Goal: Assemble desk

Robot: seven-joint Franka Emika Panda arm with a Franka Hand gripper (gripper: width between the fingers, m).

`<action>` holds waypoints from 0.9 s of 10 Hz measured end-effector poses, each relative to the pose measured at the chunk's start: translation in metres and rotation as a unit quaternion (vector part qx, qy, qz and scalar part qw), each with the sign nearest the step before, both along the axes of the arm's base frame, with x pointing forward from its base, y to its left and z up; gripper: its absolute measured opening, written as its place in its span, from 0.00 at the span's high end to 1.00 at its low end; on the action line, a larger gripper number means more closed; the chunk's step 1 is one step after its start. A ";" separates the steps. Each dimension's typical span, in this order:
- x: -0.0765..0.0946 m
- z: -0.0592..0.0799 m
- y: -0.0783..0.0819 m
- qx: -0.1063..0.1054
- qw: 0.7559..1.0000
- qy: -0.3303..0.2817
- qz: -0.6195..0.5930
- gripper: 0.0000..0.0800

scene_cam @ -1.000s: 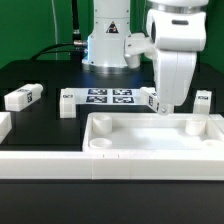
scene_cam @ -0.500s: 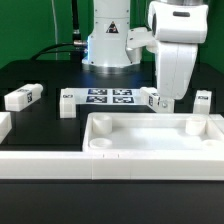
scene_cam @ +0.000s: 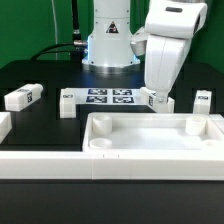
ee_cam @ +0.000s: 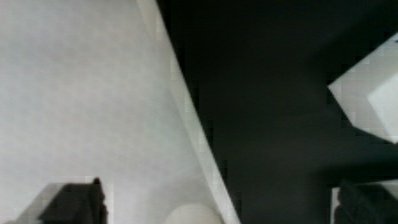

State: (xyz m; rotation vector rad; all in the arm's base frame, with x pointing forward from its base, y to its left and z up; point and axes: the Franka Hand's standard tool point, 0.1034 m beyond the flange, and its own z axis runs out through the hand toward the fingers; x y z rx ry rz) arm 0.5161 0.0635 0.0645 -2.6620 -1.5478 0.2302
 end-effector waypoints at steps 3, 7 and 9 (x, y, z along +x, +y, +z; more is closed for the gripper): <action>0.000 0.000 0.002 -0.014 0.995 -0.002 -0.094 0.19; -0.006 0.000 0.007 -0.041 0.959 -0.002 -0.279 0.19; -0.012 -0.002 0.020 -0.059 0.906 0.008 -0.418 0.19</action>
Offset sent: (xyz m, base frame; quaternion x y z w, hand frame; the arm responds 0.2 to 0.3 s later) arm 0.0000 0.0000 0.0000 0.0000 0.0000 0.1296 0.9916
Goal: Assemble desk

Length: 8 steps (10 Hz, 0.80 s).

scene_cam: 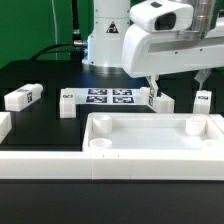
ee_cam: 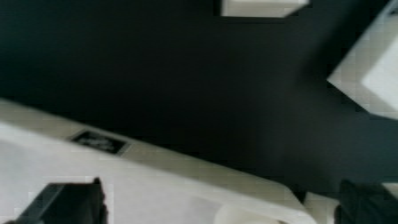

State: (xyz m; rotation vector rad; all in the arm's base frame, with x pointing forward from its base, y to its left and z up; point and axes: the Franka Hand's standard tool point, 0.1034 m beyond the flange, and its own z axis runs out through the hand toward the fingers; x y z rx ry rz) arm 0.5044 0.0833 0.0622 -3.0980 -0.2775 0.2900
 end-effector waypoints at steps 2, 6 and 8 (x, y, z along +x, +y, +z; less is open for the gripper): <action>-0.002 0.000 0.013 -0.008 0.993 0.005 -0.114 0.19; -0.004 -0.005 0.022 -0.004 0.967 0.000 -0.254 0.19; -0.007 -0.010 0.030 0.025 0.953 -0.003 -0.303 0.19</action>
Offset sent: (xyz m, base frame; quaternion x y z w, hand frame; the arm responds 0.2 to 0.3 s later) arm 0.0000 0.0000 0.0000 0.0000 0.0000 0.1938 0.9810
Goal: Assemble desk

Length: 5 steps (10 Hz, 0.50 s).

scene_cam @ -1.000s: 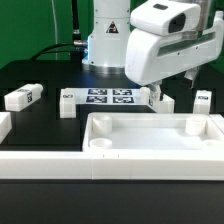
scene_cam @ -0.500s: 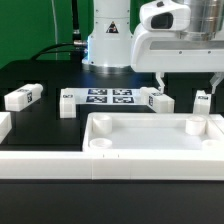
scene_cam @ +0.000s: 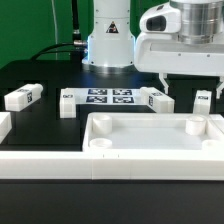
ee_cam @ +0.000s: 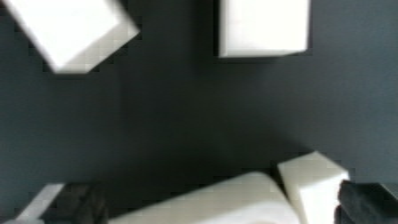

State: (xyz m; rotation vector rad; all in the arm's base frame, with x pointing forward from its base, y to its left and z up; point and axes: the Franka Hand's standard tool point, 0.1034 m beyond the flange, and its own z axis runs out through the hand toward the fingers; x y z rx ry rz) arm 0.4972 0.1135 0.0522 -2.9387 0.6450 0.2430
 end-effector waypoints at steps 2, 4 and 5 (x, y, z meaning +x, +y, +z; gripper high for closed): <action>-0.001 -0.001 0.004 0.008 1.000 -0.001 -0.015 0.19; -0.002 -0.001 0.002 0.009 1.000 0.006 -0.010 0.19; -0.003 -0.001 0.002 0.010 1.000 0.010 -0.006 0.19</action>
Offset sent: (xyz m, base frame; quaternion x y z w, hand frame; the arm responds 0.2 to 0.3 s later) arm 0.0000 0.0000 0.0000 0.0000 -0.0650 0.0000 0.9979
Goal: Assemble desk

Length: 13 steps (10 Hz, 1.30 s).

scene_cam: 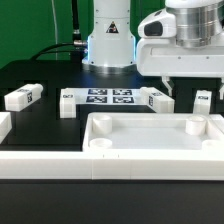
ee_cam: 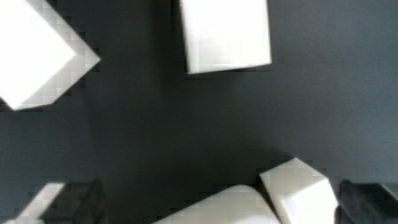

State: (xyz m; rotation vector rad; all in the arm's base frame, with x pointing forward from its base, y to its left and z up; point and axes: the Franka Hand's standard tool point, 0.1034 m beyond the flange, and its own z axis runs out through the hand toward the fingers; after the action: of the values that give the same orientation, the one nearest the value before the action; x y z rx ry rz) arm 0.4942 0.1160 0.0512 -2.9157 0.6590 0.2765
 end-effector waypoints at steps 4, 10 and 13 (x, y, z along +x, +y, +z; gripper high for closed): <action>-0.001 -0.002 0.007 0.033 0.995 0.069 0.059 0.19; -0.015 -0.012 0.010 0.104 0.956 0.259 0.094 0.19; -0.028 -0.021 0.014 0.128 0.925 0.342 0.106 0.19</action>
Offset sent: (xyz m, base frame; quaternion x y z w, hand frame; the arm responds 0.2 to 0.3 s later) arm 0.0051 0.0272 0.0028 0.0341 -0.1395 -0.0488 0.9884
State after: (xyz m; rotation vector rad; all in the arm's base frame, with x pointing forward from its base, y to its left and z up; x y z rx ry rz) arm 0.4663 0.1304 0.0298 -2.5929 0.3296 1.3334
